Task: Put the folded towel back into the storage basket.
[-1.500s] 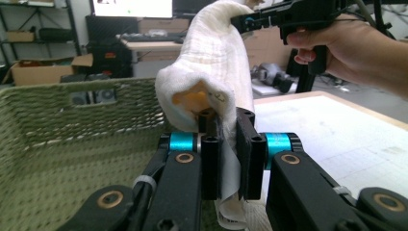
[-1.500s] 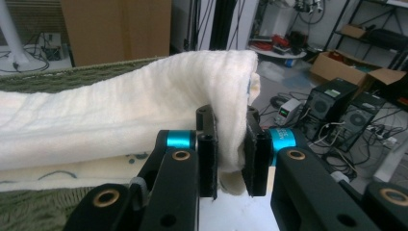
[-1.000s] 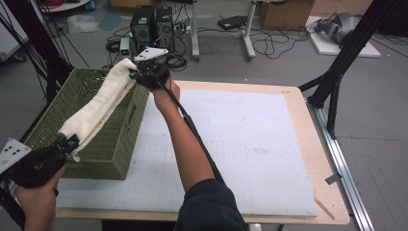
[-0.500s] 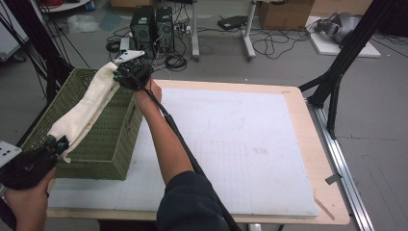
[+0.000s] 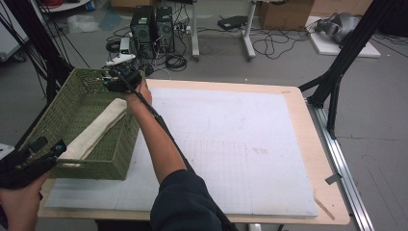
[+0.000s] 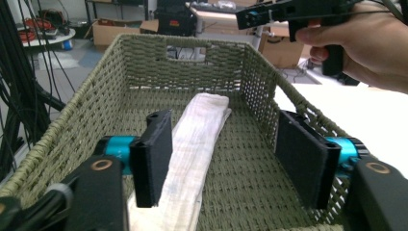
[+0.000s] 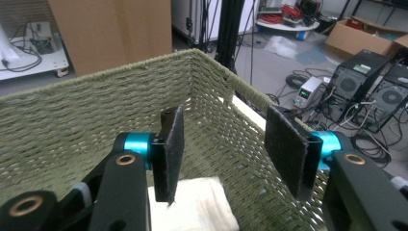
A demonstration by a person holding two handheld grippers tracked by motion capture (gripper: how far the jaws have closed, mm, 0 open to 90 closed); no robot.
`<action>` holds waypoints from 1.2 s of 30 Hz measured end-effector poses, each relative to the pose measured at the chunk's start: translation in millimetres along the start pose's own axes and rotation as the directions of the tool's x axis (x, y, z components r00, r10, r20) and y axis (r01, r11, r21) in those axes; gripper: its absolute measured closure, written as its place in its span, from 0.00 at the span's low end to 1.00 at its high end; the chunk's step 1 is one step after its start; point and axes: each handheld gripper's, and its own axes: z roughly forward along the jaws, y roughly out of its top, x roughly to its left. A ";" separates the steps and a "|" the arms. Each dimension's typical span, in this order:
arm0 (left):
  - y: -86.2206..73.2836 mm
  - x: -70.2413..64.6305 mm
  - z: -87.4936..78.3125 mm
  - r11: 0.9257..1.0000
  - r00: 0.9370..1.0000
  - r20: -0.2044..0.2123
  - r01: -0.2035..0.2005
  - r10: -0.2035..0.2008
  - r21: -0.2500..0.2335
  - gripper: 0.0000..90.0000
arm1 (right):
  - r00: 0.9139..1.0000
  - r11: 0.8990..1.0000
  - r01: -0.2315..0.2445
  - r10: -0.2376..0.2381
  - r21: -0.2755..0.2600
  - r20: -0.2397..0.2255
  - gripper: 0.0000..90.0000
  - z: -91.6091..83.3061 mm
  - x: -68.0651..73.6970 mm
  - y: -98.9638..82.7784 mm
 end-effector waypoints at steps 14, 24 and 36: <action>5.5 -20.7 7.1 1.000 0.994 0.109 -0.023 0.022 0.003 0.18 | 0.998 0.999 -0.019 0.016 -0.049 -0.059 0.45 -65.7 -24.7 -9.2; 9.6 -33.6 13.1 1.000 0.984 0.178 -0.031 0.030 0.003 0.18 | 0.997 0.999 -0.035 0.033 -0.039 -0.067 0.31 -110.6 -47.7 -32.4; 14.5 -53.8 22.6 0.999 0.951 0.304 -0.048 0.050 -0.014 0.19 | 0.999 0.999 -0.038 0.038 -0.020 0.001 0.20 -182.3 -75.9 -74.4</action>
